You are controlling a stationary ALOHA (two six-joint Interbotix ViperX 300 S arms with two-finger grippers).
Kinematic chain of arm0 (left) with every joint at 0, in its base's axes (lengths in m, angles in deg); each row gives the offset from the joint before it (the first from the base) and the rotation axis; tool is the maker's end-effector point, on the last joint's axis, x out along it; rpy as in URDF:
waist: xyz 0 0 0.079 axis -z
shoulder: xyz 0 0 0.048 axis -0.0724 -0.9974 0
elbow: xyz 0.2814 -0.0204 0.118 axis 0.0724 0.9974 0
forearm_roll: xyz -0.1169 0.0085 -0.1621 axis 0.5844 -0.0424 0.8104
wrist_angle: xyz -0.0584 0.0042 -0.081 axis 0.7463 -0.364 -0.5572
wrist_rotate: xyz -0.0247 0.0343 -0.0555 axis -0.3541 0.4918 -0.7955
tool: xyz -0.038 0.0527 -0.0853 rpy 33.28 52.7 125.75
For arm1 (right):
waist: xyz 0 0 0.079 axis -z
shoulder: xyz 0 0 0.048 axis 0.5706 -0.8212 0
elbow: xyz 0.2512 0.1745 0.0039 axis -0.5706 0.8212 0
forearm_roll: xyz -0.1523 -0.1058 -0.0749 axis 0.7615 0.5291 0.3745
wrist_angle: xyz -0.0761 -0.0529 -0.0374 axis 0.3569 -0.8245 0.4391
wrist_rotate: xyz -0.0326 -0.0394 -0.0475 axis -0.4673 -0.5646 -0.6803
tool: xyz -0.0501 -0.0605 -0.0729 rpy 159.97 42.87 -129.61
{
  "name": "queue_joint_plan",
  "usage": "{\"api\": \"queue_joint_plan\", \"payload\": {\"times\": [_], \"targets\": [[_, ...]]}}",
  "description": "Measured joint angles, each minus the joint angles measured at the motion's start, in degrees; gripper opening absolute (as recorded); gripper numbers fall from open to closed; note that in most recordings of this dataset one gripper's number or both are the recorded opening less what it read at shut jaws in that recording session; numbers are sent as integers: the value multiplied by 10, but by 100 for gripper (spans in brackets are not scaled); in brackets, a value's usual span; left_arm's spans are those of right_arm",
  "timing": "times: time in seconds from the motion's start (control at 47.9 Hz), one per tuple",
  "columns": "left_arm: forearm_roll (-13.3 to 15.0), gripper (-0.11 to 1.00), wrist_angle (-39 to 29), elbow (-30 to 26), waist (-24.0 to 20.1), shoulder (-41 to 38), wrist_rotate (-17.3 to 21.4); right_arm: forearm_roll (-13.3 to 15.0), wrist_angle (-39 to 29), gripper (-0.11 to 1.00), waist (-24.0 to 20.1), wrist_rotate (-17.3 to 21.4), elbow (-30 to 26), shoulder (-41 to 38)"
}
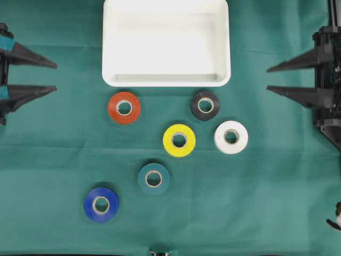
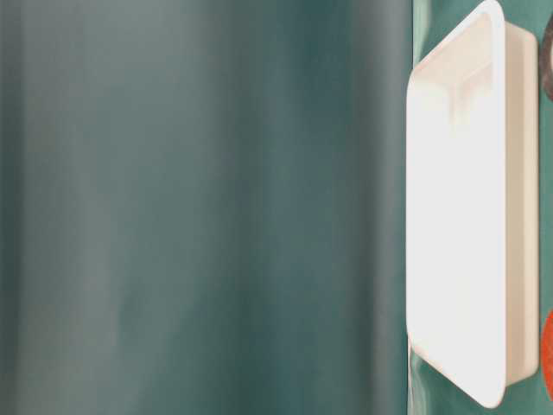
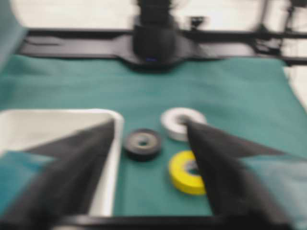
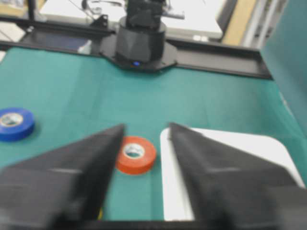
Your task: Pick up the tape from a random location and place it into the white case.
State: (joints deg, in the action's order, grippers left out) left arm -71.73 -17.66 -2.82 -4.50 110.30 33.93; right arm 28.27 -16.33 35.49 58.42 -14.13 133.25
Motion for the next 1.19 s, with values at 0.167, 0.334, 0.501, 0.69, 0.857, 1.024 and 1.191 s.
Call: {"api": "queue_joint_plan", "payload": {"times": [0.167, 0.334, 0.501, 0.69, 0.857, 1.024, 1.191], "targets": [[0, 100, -4, 0, 0, 0, 0, 0, -17, 92, 1, 2, -4, -4], [0, 99, -6, 0, 0, 0, 0, 0, -25, 92, 0, 1, -10, -5], [0, 99, -10, 0, 2, 0, -2, 0, -25, 92, 1, 2, -11, -5], [1, 99, -10, 0, 41, 0, -3, 1, -27, 92, 1, 2, -11, -5], [1, 99, -16, -2, 91, 0, -3, 1, -30, 92, 1, 2, -11, -5], [1, 99, -20, -5, 128, 0, -4, 1, -29, 92, 1, 2, -11, -6], [1, 99, -21, -6, 131, -3, -4, 1, -30, 92, 1, 2, -11, -6]]}}
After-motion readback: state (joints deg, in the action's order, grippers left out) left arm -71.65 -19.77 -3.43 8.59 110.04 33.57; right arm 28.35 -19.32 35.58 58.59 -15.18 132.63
